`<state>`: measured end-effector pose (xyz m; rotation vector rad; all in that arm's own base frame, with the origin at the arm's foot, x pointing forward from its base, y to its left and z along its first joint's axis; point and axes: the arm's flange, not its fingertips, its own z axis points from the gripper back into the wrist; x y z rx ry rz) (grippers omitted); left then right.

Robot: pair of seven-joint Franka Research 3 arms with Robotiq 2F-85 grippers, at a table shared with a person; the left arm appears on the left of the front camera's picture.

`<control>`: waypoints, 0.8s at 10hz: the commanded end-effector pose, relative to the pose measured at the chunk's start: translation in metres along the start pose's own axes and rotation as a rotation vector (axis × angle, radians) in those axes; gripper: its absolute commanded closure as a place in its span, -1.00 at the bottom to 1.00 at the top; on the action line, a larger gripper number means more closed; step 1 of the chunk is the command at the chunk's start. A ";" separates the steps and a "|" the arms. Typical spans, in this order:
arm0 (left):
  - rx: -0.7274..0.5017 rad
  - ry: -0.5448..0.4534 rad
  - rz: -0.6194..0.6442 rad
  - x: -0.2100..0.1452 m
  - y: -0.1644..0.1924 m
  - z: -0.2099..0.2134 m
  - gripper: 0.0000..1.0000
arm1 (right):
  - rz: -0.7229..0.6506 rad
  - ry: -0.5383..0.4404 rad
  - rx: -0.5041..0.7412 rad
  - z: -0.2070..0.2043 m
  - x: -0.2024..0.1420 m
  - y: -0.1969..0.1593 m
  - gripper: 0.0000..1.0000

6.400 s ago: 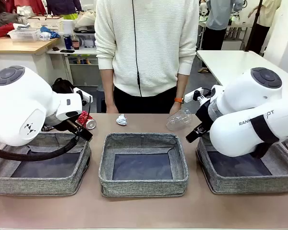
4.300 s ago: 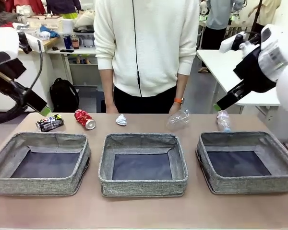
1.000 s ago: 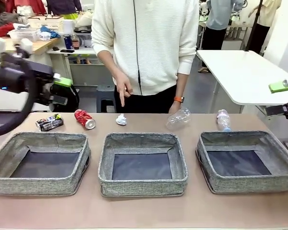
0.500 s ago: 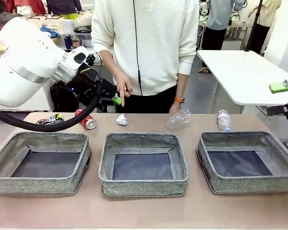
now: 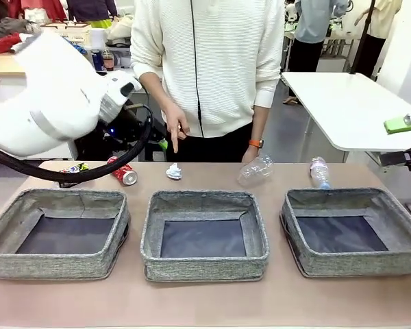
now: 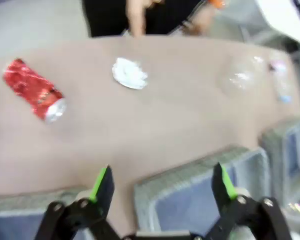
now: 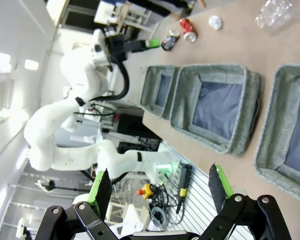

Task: Sort the waste into the appropriate baskets.
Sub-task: Pick up the waste item pointed out by the person.

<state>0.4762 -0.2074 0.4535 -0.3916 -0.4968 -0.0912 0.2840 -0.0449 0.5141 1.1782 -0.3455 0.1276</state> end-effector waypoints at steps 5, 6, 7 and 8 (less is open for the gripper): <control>0.314 0.248 0.018 0.053 -0.046 -0.089 -1.00 | 0.030 -0.007 0.022 0.000 0.003 0.000 -1.00; 0.312 0.262 0.029 0.061 -0.045 -0.101 -1.00 | 0.030 -0.007 0.022 0.000 0.003 0.000 -1.00; 0.323 0.283 0.049 0.065 -0.042 -0.112 -1.00 | 0.030 -0.007 0.022 0.000 0.003 0.000 -1.00; 0.297 0.321 0.059 0.065 -0.039 -0.121 -1.00 | 0.030 -0.007 0.022 0.000 0.003 0.000 -1.00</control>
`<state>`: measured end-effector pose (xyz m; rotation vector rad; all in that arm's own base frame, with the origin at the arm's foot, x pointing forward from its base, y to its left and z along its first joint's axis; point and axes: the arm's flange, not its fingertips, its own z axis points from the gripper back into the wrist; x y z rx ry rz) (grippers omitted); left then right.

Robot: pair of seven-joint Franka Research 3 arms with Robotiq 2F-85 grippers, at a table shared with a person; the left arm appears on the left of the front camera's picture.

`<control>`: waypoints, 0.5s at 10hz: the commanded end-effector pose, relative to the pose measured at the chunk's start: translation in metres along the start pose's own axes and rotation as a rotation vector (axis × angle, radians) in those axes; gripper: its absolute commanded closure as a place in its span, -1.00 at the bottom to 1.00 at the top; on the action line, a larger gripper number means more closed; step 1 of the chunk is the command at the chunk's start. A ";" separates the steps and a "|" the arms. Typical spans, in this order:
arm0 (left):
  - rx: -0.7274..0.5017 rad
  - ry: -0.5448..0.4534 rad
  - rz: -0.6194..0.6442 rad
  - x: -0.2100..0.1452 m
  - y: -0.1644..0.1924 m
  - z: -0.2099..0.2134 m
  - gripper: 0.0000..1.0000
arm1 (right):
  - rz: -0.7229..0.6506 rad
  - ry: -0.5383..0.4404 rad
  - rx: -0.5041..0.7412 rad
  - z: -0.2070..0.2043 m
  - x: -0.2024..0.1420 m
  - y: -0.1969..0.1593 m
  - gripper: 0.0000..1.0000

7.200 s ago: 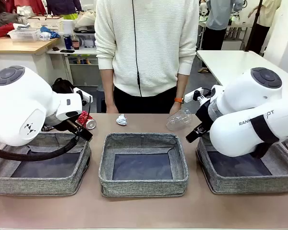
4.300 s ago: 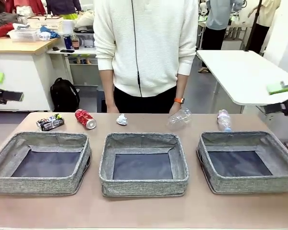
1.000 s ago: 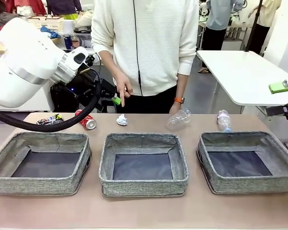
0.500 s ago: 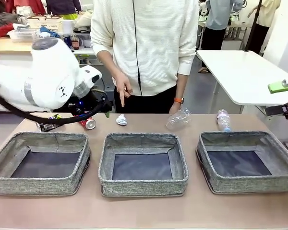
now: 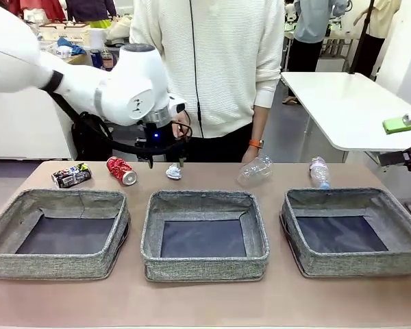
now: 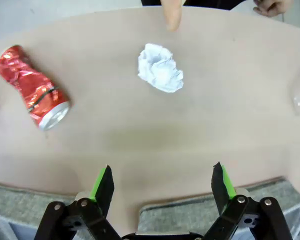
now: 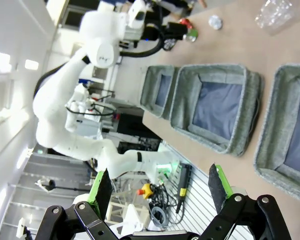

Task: Sort the waste into the appropriate baskets.
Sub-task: Pick up the waste item pointed out by the person.

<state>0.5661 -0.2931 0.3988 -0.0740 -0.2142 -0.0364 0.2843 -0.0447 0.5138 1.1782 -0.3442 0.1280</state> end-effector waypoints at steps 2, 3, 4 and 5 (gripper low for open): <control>-0.033 0.031 0.049 0.015 0.004 -0.012 -1.00 | 0.030 -0.008 0.022 0.000 0.003 0.001 -1.00; -0.017 -0.007 0.071 0.019 0.003 -0.019 -1.00 | 0.030 -0.008 0.022 0.000 0.003 0.001 -1.00; -0.046 0.015 0.058 0.027 0.003 -0.033 -1.00 | 0.030 -0.008 0.022 0.000 0.003 0.001 -1.00; 0.000 -0.026 0.078 0.037 0.004 -0.047 -1.00 | 0.030 -0.008 0.022 0.000 0.003 0.001 -1.00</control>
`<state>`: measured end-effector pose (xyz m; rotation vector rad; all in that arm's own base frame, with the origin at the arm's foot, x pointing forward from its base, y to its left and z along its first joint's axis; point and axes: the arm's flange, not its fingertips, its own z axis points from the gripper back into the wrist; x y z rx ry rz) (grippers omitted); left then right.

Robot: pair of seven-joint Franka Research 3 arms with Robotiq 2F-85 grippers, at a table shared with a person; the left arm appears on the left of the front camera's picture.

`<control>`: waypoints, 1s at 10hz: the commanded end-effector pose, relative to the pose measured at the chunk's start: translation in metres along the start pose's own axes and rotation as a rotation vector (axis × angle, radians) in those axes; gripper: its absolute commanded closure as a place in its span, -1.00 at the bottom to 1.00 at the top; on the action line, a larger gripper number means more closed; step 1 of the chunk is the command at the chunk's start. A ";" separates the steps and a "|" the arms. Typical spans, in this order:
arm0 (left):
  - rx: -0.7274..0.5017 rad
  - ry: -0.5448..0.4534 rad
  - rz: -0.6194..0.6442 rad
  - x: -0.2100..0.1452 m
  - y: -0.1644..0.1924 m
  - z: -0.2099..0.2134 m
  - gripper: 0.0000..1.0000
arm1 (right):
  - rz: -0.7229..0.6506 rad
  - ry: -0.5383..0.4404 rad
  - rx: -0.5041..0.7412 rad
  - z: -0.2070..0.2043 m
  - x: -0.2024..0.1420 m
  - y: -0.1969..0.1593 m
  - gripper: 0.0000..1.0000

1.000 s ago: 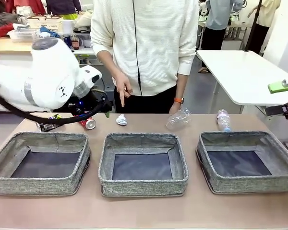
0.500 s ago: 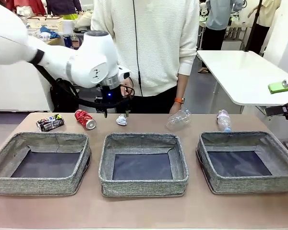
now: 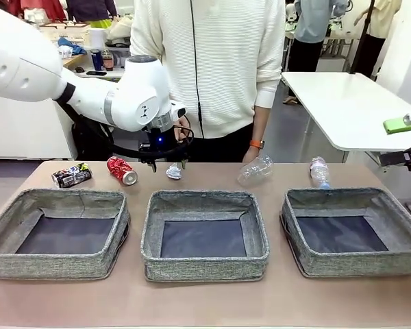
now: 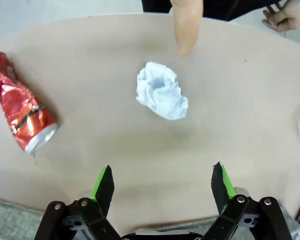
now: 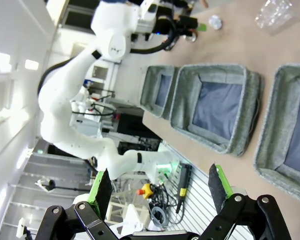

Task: Sort the waste into the appropriate baskets.
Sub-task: Pick up the waste item pointed out by the person.

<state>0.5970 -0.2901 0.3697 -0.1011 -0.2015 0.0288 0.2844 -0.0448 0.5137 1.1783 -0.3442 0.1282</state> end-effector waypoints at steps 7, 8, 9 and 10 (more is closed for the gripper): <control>-0.001 -0.151 0.012 0.027 0.001 -0.052 -1.00 | 0.030 -0.008 0.022 0.000 0.003 0.001 -1.00; -0.001 -0.149 0.011 0.029 0.002 -0.055 -1.00 | 0.030 -0.008 0.022 0.000 0.003 0.001 -1.00; -0.004 -0.153 0.010 0.031 0.002 -0.055 -1.00 | 0.030 -0.008 0.022 0.000 0.003 0.001 -1.00; -0.009 -0.151 0.011 0.032 0.002 -0.056 -1.00 | 0.030 -0.008 0.022 0.000 0.003 0.001 -1.00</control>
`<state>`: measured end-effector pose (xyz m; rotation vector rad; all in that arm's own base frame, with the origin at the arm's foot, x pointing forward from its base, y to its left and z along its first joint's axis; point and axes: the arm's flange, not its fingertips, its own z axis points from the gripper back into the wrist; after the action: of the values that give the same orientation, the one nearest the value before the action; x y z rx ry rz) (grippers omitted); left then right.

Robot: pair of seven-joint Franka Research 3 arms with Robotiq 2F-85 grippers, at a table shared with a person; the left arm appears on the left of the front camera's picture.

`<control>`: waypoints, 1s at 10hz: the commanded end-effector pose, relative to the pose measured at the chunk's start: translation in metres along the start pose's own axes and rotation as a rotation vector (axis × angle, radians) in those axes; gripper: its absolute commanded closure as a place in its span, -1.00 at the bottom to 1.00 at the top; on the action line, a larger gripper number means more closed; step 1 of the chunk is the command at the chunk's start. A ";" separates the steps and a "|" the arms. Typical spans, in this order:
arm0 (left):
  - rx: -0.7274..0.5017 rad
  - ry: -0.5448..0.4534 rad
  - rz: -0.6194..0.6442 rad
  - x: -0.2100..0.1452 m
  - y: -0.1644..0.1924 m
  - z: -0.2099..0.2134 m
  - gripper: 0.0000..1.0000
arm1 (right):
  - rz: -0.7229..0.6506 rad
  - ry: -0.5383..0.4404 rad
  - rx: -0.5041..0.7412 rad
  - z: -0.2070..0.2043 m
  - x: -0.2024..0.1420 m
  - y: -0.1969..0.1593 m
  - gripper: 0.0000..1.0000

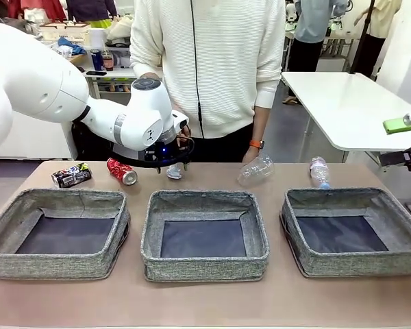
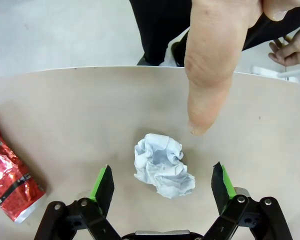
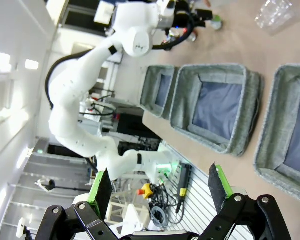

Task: Sort the waste into the appropriate baskets.
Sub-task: Pick up the waste item pointed out by the person.

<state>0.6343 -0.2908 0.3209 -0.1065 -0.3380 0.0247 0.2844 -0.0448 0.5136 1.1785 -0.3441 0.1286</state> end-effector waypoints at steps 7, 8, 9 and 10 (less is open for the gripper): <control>0.023 -0.014 0.017 0.005 -0.004 -0.001 0.60 | 0.030 -0.008 0.022 0.000 0.003 0.001 -1.00; 0.020 -0.014 0.014 0.005 -0.004 -0.001 1.00 | 0.030 -0.008 0.022 0.000 0.003 0.001 -1.00; 0.023 -0.013 0.013 0.006 -0.004 -0.001 1.00 | 0.030 -0.008 0.022 0.000 0.003 0.001 -1.00; 0.023 -0.009 0.013 0.006 -0.004 -0.002 1.00 | 0.030 -0.008 0.022 0.000 0.003 0.001 -1.00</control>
<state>0.6364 -0.2925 0.3211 -0.1106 -0.3389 0.0283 0.2844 -0.0448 0.5136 1.1785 -0.3442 0.1289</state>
